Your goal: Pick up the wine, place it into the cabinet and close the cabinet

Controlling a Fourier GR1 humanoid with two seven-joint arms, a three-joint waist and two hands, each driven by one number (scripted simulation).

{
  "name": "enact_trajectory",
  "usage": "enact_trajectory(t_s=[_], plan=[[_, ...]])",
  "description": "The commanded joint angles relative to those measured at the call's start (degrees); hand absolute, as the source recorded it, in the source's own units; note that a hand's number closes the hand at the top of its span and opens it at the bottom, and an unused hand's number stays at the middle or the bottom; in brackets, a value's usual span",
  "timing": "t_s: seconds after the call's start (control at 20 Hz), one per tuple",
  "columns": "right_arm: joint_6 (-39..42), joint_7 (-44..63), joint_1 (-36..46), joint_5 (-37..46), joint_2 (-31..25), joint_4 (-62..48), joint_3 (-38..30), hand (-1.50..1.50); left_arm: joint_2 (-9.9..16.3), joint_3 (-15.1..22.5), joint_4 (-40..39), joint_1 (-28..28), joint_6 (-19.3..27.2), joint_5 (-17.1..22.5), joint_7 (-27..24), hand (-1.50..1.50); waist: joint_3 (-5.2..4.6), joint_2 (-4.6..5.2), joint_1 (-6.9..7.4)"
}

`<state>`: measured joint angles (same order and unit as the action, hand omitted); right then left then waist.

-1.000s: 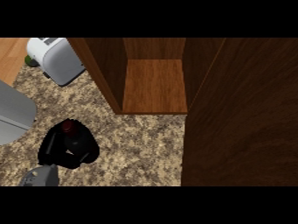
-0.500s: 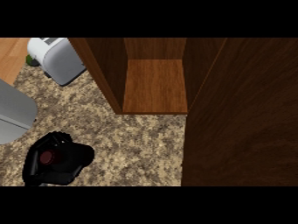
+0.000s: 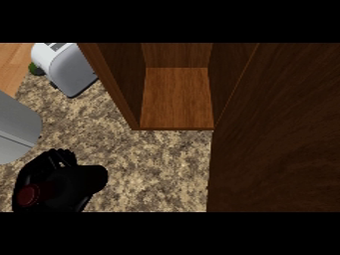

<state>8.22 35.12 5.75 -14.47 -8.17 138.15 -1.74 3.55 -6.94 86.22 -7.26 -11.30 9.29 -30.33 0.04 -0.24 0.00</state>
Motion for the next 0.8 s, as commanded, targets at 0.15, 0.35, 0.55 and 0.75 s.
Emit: enact_trajectory(t_s=[0.15,0.35,0.55,0.75], plan=[[-0.78,2.51,-5.1,0.95,2.94,9.81,5.43,-1.5,-3.27,6.2,14.48,-3.85,1.83,0.64,10.71,1.5,-0.02,-0.07,-0.04],[1.07,0.66,-4.49,-5.09,0.39,6.37,-1.08,-1.5,-3.46,12.04,19.98,-1.78,7.64,-1.7,17.53,1.5,-0.01,0.09,-0.17],[0.3,3.42,-3.76,-5.17,0.15,9.12,-0.25,-1.5,-3.51,17.43,24.51,1.23,12.89,-3.03,26.17,1.5,-0.01,0.01,-0.46],[-0.06,3.43,-2.62,-6.29,0.41,9.06,-1.01,-1.5,-3.53,18.79,23.07,7.48,15.34,-2.58,27.57,1.5,-0.03,0.09,-0.57]])
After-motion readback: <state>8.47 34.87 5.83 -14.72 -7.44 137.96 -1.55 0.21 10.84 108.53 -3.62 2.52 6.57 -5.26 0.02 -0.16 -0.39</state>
